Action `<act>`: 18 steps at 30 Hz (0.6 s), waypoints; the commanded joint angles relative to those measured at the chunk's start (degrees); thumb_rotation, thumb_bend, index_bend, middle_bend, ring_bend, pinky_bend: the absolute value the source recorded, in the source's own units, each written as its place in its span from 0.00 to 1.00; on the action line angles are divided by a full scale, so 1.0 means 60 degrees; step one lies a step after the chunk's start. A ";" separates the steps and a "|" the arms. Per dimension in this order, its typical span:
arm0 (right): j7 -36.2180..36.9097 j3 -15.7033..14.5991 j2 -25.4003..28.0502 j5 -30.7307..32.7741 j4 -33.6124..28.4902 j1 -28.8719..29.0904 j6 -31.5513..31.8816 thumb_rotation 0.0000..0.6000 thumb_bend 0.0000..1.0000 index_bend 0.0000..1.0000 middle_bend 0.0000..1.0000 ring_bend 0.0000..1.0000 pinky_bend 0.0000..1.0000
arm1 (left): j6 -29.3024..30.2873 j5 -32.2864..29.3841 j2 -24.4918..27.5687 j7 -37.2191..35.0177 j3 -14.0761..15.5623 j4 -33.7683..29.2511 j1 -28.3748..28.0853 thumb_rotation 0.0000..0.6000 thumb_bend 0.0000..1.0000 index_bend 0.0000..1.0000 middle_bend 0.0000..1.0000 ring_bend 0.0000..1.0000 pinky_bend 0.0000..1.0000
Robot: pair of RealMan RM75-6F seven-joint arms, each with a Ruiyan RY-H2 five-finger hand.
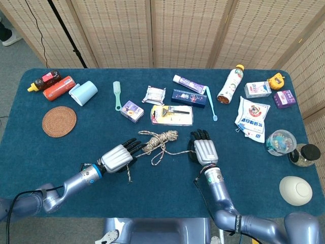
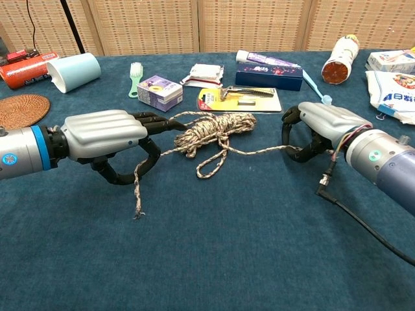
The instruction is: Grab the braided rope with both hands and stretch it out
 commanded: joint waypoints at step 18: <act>0.0133 0.0066 0.0377 -0.0115 -0.0489 -0.0096 0.0193 1.00 0.52 0.70 0.18 0.00 0.00 | 0.0399 -0.0242 0.0446 -0.0235 -0.0092 -0.0183 0.0339 1.00 0.44 0.65 0.00 0.00 0.00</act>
